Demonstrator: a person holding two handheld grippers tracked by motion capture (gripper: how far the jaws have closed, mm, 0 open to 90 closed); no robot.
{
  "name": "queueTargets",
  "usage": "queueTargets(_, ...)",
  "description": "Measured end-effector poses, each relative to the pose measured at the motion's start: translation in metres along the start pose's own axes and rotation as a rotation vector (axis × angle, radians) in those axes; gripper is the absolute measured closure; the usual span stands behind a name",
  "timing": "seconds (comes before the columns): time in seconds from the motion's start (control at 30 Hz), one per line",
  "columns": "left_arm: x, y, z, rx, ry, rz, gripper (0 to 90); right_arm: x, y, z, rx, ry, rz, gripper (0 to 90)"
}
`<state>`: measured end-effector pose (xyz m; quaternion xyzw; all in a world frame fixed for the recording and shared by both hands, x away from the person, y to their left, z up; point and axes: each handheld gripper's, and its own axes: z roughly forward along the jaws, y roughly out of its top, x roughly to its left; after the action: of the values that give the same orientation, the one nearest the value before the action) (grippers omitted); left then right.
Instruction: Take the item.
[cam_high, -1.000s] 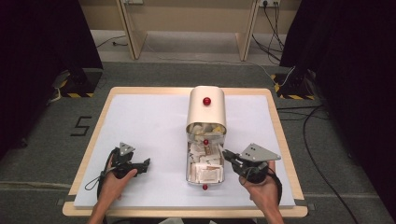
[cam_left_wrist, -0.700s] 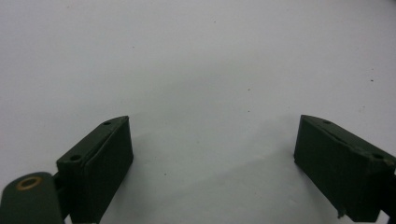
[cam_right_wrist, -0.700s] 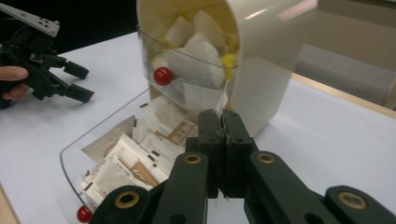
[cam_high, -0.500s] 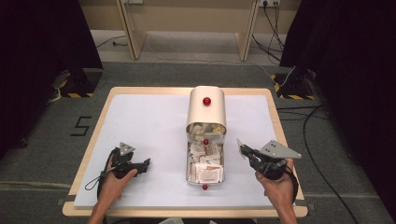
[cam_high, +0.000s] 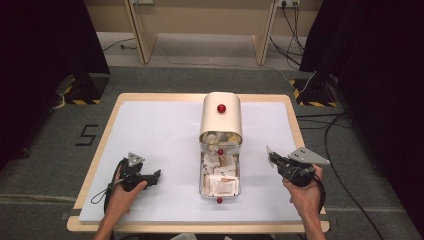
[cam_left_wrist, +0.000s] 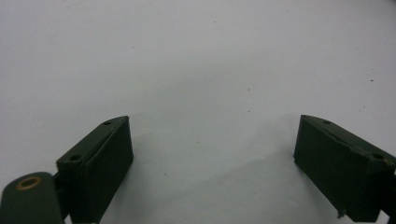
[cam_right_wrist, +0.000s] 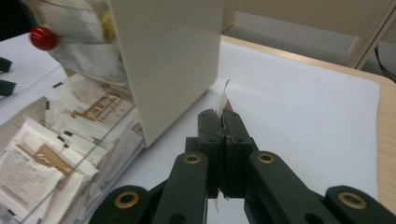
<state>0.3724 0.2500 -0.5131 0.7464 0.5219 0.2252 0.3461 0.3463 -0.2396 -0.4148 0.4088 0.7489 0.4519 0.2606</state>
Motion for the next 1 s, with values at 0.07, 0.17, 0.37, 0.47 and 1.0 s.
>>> queueTargets(0.07,0.0,0.0,0.0,0.0,0.0,0.0,10.6,-0.004,-0.003,0.002,0.004,-0.01,0.004,88.8)
queueTargets(0.17,0.0,0.0,0.0,0.0,0.0,0.0,10.6,-0.01,-0.006,0.005,0.015,-0.027,0.017,88.8)
queueTargets(0.37,0.0,0.0,0.0,0.0,0.0,0.0,10.6,-0.023,-0.015,0.013,0.033,-0.052,0.045,88.8)
queueTargets(0.47,0.0,0.0,0.0,0.0,0.0,0.0,10.6,-0.028,-0.02,0.02,0.053,-0.066,0.054,88.8)
queueTargets(1.0,0.0,0.0,0.0,0.001,0.0,0.0,10.6,-0.033,-0.034,0.047,0.12,-0.098,0.033,88.8)
